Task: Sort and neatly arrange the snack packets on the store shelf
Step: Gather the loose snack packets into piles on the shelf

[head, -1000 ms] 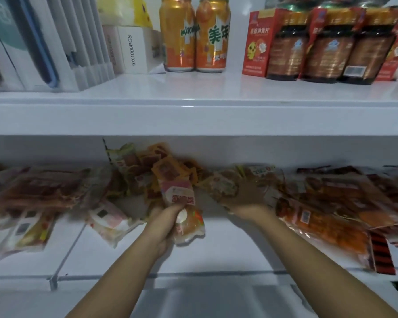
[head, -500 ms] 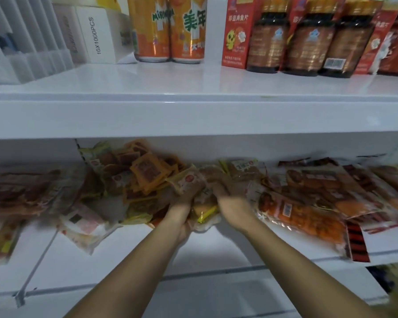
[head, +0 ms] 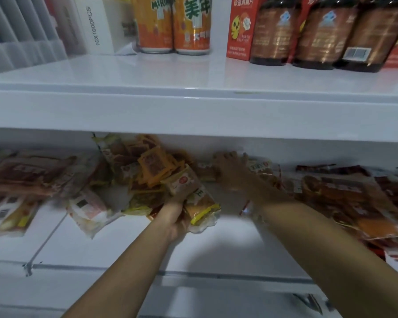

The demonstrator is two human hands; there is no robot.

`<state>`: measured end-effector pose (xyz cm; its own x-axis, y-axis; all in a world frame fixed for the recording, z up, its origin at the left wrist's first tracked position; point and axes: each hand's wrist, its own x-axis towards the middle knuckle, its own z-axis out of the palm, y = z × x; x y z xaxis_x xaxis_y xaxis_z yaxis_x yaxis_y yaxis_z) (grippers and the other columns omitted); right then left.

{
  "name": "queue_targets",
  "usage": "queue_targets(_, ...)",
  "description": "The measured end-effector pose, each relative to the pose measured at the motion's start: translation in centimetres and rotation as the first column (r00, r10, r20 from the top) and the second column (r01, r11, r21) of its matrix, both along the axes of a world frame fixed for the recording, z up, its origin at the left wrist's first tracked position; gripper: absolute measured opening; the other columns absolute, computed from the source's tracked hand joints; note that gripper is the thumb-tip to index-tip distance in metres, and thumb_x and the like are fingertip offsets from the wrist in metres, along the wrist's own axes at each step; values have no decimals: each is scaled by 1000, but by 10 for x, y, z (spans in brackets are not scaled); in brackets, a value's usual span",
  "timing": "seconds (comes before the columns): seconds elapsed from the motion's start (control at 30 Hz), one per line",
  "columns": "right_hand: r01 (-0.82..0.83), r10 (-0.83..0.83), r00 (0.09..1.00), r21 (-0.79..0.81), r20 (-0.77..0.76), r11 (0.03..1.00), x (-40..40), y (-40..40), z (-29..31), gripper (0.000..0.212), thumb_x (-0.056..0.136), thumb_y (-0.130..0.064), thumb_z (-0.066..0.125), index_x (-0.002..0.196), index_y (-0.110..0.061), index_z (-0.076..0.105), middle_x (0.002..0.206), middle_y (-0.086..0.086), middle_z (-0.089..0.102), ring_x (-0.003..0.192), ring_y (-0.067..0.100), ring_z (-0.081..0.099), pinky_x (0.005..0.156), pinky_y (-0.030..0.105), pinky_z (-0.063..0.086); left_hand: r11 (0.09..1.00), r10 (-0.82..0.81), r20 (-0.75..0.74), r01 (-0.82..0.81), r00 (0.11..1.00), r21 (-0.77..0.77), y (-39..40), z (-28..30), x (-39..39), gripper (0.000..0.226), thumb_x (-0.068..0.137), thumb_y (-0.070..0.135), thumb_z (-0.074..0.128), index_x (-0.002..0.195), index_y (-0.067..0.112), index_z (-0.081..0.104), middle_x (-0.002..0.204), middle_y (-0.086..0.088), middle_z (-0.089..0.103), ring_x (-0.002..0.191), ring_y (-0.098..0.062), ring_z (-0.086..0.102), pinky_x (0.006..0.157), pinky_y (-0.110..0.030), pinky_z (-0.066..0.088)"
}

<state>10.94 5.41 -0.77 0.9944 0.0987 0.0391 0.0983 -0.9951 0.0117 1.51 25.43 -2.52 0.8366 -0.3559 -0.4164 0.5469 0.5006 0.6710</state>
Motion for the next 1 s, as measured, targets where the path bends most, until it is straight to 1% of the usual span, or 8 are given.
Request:
queue_targets(0.2, -8, -98, 964, 395, 246, 918, -71, -7, 15, 55, 85, -45, 64, 134, -32, 41, 127, 6, 55, 121, 34, 49, 103, 50, 37, 983, 13, -23, -17, 1000, -183, -13, 4, -5, 43, 88, 24, 77, 124, 6, 64, 106, -17, 72, 97, -34, 69, 110, -59, 44)
queue_targets(0.27, 6, -176, 943, 515, 283, 857, -94, 0, 16, 54, 86, -59, 53, 132, -32, 46, 124, 3, 58, 121, 32, 49, 105, 48, 36, 963, -25, -67, 6, 997, -270, -16, 2, -6, 54, 86, 31, 78, 131, 5, 63, 119, -17, 69, 110, -35, 65, 115, -59, 37)
queue_targets(0.33, -9, -204, 932, 583, 300, 813, -110, 8, 16, 49, 89, -56, 49, 132, -34, 48, 126, 0, 58, 123, 27, 49, 107, 43, 36, 920, -94, -61, 63, 994, -387, -21, -2, -8, 72, 83, 38, 81, 143, 7, 55, 141, -17, 60, 132, -36, 54, 119, -59, 29)
queue_targets(0.5, -8, -223, 965, 869, 136, 495, -132, 12, 21, 40, 91, -53, 66, 123, -32, 53, 120, -8, 58, 108, 8, 54, 79, 7, 36, 859, -115, -50, 74, 992, -507, -31, -7, -14, 91, 72, 43, 89, 150, 17, 50, 153, -15, 50, 144, -37, 42, 119, -58, 25)
queue_targets(0.67, -44, -119, 987, 904, 104, 425, -131, 5, 28, 21, 87, -48, 64, 104, -38, 57, 110, -8, 63, 106, 13, 59, 83, 26, 43, 846, -100, -20, 75, 995, -527, -34, -9, -20, 90, 72, 41, 88, 149, 16, 50, 153, -16, 50, 144, -39, 41, 120, -62, 23)
queue_targets(0.8, -69, -51, 993, 880, 104, 470, -129, -1, 41, 22, 91, -40, 66, 111, -37, 57, 110, -8, 62, 104, 10, 60, 83, 32, 49, 815, -91, 33, 94, 995, -572, -34, -12, -22, 91, 79, 48, 82, 155, 18, 42, 158, -15, 42, 148, -38, 36, 122, -58, 21)
queue_targets(0.9, 0, -75, 996, 874, 42, 486, -125, -4, 47, 45, 87, -52, 69, 126, -34, 55, 120, -7, 59, 109, 11, 59, 90, 31, 50, 822, -89, 9, 79, 996, -564, -34, -9, -23, 89, 79, 45, 82, 154, 18, 43, 158, -14, 43, 147, -37, 38, 122, -57, 22)
queue_targets(1.0, 198, -82, 980, 867, -181, 458, -117, -6, 50, 70, 73, -64, 73, 132, -29, 61, 122, -7, 67, 107, 15, 66, 95, 39, 54, 924, -91, -24, 75, 996, -375, -33, 3, -27, 67, 85, 43, 74, 141, 10, 56, 141, -22, 60, 134, -43, 53, 115, -63, 34)
